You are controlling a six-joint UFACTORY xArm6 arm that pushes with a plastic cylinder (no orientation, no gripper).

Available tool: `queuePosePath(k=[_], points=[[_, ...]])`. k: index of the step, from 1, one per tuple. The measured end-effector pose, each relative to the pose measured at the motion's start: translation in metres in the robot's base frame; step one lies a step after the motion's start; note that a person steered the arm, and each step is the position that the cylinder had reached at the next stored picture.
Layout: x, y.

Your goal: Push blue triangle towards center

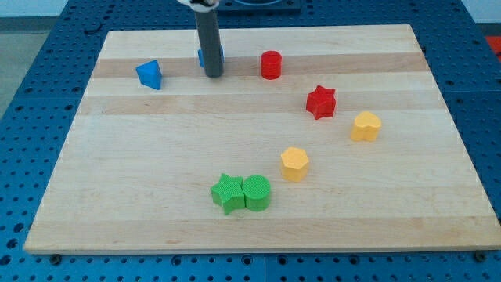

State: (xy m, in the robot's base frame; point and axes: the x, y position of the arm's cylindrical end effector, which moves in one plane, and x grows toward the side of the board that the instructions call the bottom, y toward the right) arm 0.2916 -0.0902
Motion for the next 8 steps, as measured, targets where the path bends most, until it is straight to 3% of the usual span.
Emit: queuePosePath(k=[2,4,8], points=[[-0.052,-0.060],[-0.051,-0.141],[0.052,-0.120]])
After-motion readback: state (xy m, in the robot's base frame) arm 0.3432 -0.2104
